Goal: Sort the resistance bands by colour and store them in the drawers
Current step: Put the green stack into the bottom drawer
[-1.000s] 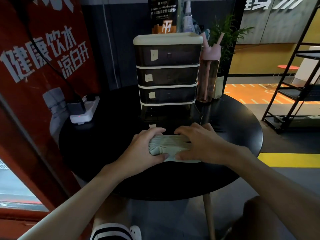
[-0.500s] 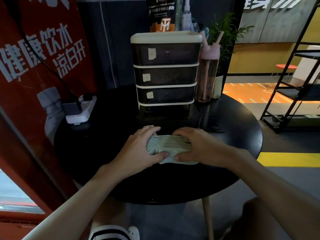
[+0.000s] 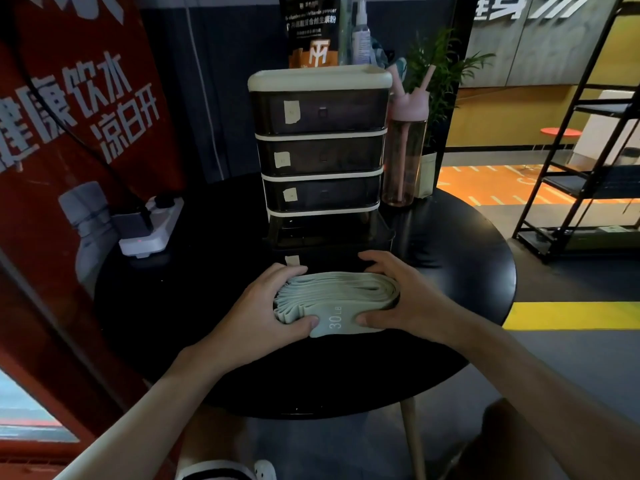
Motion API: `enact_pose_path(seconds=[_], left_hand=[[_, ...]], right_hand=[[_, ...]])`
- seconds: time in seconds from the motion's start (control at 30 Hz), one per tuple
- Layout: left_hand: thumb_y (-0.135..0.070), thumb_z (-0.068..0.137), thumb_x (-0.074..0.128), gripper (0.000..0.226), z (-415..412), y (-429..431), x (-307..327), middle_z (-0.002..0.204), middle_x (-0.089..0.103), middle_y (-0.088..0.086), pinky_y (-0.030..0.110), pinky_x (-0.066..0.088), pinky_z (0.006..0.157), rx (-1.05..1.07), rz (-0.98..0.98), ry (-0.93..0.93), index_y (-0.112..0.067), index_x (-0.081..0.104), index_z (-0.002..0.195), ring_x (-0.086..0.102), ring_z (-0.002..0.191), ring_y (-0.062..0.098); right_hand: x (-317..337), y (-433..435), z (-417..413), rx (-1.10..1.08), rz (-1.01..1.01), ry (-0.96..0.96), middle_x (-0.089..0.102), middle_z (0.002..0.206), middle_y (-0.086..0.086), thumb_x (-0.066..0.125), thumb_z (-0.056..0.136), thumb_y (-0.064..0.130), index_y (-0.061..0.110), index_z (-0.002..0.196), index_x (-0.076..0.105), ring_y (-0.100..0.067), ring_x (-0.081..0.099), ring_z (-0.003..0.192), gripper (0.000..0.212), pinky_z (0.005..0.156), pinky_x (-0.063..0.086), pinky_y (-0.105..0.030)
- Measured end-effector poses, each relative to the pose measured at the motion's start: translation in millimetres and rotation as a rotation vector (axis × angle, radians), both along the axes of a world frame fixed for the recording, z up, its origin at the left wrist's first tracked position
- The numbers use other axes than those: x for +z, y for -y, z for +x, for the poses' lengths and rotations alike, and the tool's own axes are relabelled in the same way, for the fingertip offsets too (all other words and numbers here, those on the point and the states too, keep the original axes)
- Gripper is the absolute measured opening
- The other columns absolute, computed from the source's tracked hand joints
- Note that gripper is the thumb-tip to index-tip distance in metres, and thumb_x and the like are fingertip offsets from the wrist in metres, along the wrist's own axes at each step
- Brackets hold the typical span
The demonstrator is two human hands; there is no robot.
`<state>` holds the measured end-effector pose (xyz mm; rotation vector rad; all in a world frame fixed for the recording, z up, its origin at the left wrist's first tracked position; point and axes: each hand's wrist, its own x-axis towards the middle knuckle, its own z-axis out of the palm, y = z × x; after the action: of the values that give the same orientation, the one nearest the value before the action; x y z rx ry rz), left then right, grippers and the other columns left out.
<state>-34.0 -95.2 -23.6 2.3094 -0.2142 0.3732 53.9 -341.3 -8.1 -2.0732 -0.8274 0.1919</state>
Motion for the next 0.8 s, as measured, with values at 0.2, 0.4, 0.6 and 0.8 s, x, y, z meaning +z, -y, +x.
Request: enact_pose_path(seconds=[0.2, 0.4, 0.6, 0.8], left_hand=[[-0.049, 0.067, 0.078, 0.060, 1, -3, -3, 0.129, 0.048, -0.014, 0.016, 0.040, 0.101, -0.018, -0.034, 0.015, -0.028, 0.059, 0.119, 0.050, 0.125, 0.008], [-0.032, 0.073, 0.087, 0.065, -1, -4, -4, 0.121, 0.059, -0.016, 0.021, 0.050, 0.095, 0.030, -0.074, -0.024, -0.033, 0.057, 0.129, 0.059, 0.112, 0.002], [-0.052, 0.064, 0.078, 0.072, -2, -4, -2, 0.121, 0.055, -0.018, 0.015, 0.045, 0.095, 0.004, -0.074, -0.020, -0.027, 0.059, 0.129, 0.057, 0.115, 0.003], [-0.020, 0.073, 0.089, 0.057, -6, -2, -2, 0.111, 0.066, -0.011, 0.018, 0.053, 0.083, 0.023, -0.147, -0.033, -0.028, 0.062, 0.123, 0.066, 0.101, 0.006]], right_hand=[[-5, 5, -6, -0.089, 0.021, -0.013, 0.058, 0.113, 0.021, 0.092, 0.061, 0.027, 0.031, 0.126, 0.046, 0.021, 0.053, 0.096, 0.080, 0.075, 0.039, 0.002], [-6, 2, -10, -0.103, 0.047, 0.016, 0.067, 0.101, 0.014, 0.090, 0.064, 0.024, 0.026, 0.113, 0.061, 0.014, 0.060, 0.089, 0.057, 0.071, 0.041, 0.000], [-7, 3, -12, -0.099, 0.023, 0.013, 0.055, 0.116, 0.025, 0.090, 0.064, 0.032, 0.035, 0.130, 0.045, 0.025, 0.049, 0.099, 0.080, 0.076, 0.034, 0.006], [-8, 1, -14, -0.133, 0.050, 0.023, 0.066, 0.101, 0.014, 0.089, 0.066, 0.030, 0.029, 0.111, 0.059, 0.010, 0.061, 0.089, 0.054, 0.069, 0.045, -0.005]])
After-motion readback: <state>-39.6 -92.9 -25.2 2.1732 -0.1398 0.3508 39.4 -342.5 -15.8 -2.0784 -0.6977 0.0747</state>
